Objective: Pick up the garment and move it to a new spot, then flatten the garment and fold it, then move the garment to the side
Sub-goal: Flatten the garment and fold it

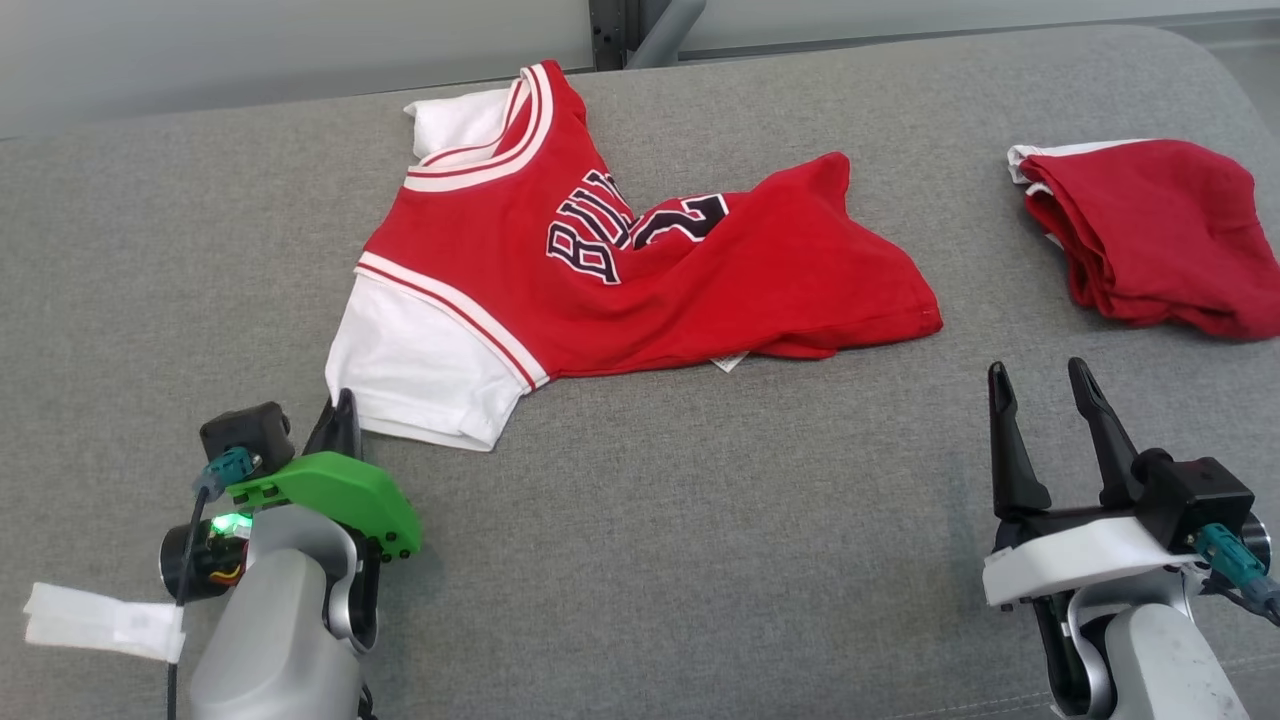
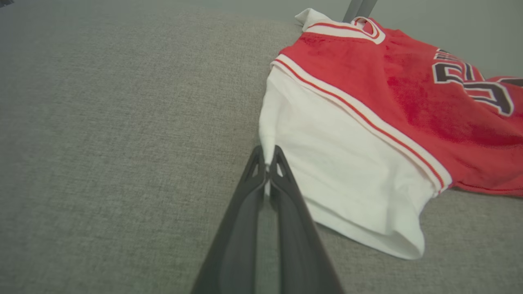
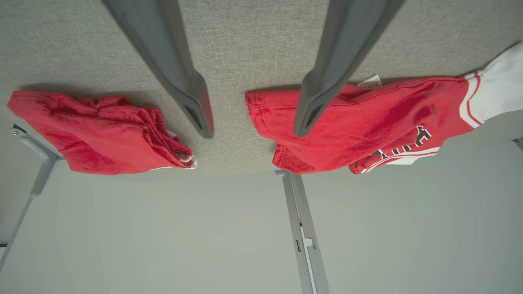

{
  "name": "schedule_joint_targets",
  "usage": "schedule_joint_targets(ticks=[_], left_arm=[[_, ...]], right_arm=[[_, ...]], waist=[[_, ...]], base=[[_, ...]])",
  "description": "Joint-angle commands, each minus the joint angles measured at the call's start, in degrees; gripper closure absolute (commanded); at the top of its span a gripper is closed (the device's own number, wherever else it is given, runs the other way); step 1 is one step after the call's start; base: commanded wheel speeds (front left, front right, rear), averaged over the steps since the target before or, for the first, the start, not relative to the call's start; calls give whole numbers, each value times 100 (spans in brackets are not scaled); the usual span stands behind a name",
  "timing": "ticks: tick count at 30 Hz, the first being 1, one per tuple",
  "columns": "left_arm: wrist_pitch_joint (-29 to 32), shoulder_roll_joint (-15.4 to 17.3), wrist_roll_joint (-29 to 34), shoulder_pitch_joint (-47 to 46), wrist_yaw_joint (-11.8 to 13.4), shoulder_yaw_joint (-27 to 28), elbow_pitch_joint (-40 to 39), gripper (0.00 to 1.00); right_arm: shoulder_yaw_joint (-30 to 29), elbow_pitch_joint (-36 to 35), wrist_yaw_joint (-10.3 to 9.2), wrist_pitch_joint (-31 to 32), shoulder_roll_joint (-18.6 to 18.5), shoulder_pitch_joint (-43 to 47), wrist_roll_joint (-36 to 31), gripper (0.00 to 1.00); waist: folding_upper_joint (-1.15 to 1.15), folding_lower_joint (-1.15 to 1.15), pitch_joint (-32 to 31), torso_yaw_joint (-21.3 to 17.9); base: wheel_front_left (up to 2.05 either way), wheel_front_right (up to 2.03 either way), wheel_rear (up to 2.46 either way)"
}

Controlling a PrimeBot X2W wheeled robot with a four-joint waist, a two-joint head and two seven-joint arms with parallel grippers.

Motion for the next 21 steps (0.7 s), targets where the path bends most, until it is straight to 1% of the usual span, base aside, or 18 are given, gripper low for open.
schedule_joint_targets(ticks=[1,5,10,15,18,21], left_arm=[[-144,-3,-84,133,-27,59,-71,100],[-506,35,-224,497,-6,236,-554,100],[-611,33,-326,1258,66,395,-1452,100],[-411,35,-368,1884,271,426,-2118,100],[-290,50,-327,2111,408,405,-2365,100],[-209,44,-306,2218,477,361,-2509,100]], right_arm=[[-40,47,-9,-17,-3,69,20,0],[-153,181,-9,-17,-3,158,45,0],[-241,413,-9,-17,-3,253,64,0],[-143,757,-9,24,-3,232,146,0],[-5,977,-9,109,-4,45,175,0],[92,1262,-9,187,-30,-188,24,0]], waist=[[18,0,-49,63],[18,0,-126,206],[18,0,-240,416],[18,0,-332,558],[18,0,-345,602],[18,0,-325,651]], base=[[0,0,0],[0,0,0],[0,0,0],[0,0,0],[0,0,0],[0,0,0]])
